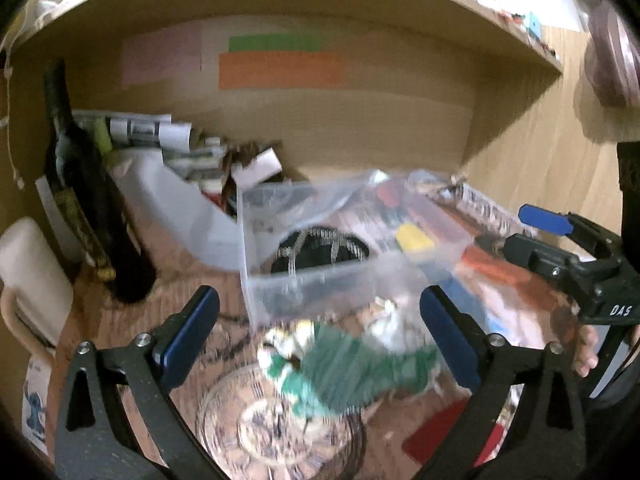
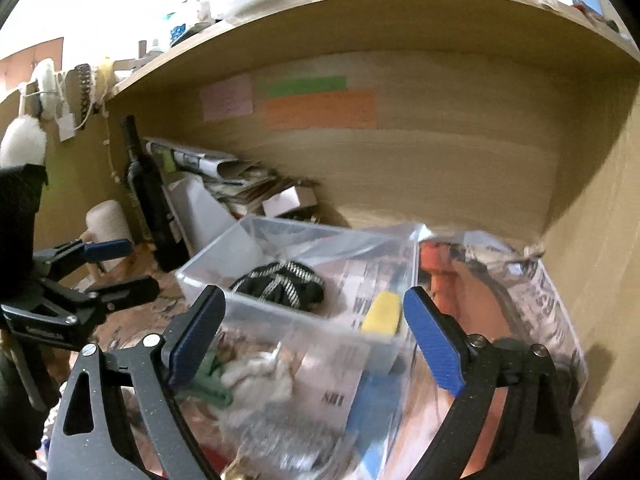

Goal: Organize soft objects
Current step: 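Grasp the green glove with the left tool while the right tool grasps the silver mesh bag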

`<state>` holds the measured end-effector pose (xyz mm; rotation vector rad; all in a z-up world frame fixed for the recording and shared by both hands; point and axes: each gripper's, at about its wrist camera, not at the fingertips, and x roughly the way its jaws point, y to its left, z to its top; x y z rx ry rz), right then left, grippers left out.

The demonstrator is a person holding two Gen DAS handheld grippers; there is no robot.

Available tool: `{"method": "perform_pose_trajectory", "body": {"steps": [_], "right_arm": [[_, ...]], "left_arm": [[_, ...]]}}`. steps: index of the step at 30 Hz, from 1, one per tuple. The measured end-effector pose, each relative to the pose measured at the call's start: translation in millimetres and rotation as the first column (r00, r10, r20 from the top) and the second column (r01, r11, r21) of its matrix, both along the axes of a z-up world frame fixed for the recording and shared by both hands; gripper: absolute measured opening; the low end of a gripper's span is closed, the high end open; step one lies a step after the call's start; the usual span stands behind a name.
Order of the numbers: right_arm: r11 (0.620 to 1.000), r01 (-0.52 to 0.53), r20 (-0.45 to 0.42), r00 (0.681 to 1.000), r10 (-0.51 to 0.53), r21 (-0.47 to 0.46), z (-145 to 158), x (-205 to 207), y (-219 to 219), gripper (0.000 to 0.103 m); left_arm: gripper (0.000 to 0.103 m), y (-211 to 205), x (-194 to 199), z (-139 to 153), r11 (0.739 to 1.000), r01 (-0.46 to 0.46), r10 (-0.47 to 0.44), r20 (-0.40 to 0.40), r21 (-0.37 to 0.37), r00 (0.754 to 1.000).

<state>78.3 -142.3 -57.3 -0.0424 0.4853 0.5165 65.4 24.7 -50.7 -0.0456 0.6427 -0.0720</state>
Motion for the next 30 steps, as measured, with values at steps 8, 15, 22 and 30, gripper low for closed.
{"method": "perform_pose_trajectory", "body": {"steps": [8, 15, 22, 30], "right_arm": [[1.000, -0.022, -0.122, 0.992, 0.021, -0.005, -40, -20, -3, 0.090], [1.000, -0.019, -0.224, 0.974, 0.016, -0.010, -75, -17, -1, 0.090], [1.000, -0.012, -0.276, 0.961, 0.010, -0.007, -88, -13, -2, 0.090], [1.000, -0.013, -0.284, 0.959, 0.015, 0.010, -91, -7, -4, 0.068]], "left_arm": [[0.102, -2, -24, -34, 1.000, 0.008, -0.009, -0.070, -0.009, 0.998], [0.097, -11, -22, -60, 1.000, 0.018, -0.019, -0.111, -0.014, 0.994], [0.070, -20, -4, -64, 0.998, 0.056, -0.060, -0.126, -0.036, 0.990], [0.047, -21, 16, -61, 0.998, 0.067, -0.069, -0.121, -0.013, 0.990]]}}
